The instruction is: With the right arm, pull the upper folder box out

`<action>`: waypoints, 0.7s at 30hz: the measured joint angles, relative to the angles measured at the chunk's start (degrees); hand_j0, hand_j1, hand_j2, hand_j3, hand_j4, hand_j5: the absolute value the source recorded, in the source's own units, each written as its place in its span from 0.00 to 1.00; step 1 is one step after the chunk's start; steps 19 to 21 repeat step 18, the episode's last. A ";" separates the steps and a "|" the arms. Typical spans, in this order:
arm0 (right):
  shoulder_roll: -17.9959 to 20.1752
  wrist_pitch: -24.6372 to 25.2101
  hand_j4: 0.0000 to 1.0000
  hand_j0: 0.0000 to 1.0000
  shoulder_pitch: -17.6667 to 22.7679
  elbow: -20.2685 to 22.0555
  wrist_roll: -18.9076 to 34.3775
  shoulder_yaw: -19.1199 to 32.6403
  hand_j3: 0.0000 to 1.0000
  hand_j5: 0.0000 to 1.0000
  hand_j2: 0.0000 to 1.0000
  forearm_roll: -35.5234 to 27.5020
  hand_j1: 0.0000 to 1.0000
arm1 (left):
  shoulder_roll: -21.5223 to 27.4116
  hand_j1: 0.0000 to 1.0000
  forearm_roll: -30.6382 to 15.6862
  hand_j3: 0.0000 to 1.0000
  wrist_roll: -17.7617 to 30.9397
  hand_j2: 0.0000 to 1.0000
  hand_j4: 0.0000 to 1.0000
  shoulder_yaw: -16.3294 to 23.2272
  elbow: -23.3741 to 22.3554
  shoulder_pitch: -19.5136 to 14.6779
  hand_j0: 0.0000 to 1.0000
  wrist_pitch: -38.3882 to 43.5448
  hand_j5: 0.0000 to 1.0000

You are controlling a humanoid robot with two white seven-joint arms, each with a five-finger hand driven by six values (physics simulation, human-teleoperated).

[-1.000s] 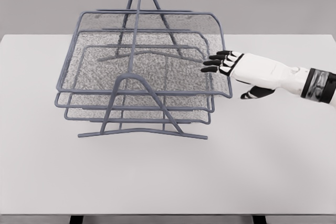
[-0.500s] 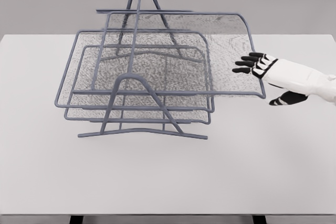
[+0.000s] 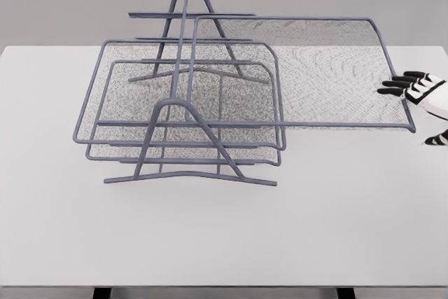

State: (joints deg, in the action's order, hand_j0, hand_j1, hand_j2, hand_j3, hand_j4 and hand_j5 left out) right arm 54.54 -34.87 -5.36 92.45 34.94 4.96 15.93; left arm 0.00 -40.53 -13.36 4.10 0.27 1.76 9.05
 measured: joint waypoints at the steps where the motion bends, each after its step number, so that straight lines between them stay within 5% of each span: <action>1: 0.12 -0.09 1.00 1.00 0.00 -0.25 0.03 0.78 1.00 1.00 1.00 1.31 1.00 | 0.00 1.00 0.00 1.00 0.00 1.00 1.00 0.00 0.01 -0.09 1.00 0.00 1.00; 7: 2.22 -0.23 1.00 1.00 -5.27 0.65 0.08 3.99 1.00 1.00 1.00 -3.49 1.00 | 0.00 1.00 0.00 1.00 0.00 1.00 1.00 -0.02 0.02 -0.09 1.00 0.00 1.00; 11: 4.62 0.10 1.00 1.00 -26.90 2.80 0.10 -9.11 1.00 1.00 1.00 -8.37 1.00 | 0.00 1.00 0.00 1.00 0.02 1.00 1.00 -0.03 0.01 0.00 1.00 0.01 1.00; 15: -1.28 0.64 1.00 1.00 -27.77 3.47 0.09 -20.45 1.00 1.00 1.00 -9.75 1.00 | 0.00 1.00 0.00 1.00 0.04 1.00 1.00 -0.04 -0.01 0.00 1.00 0.01 1.00; 21: -4.31 0.54 1.00 1.00 -27.69 3.67 0.10 -23.61 1.00 1.00 1.00 -9.97 1.00 | 0.00 1.00 0.00 1.00 0.00 1.00 1.00 -0.06 -0.16 0.00 1.00 0.01 1.00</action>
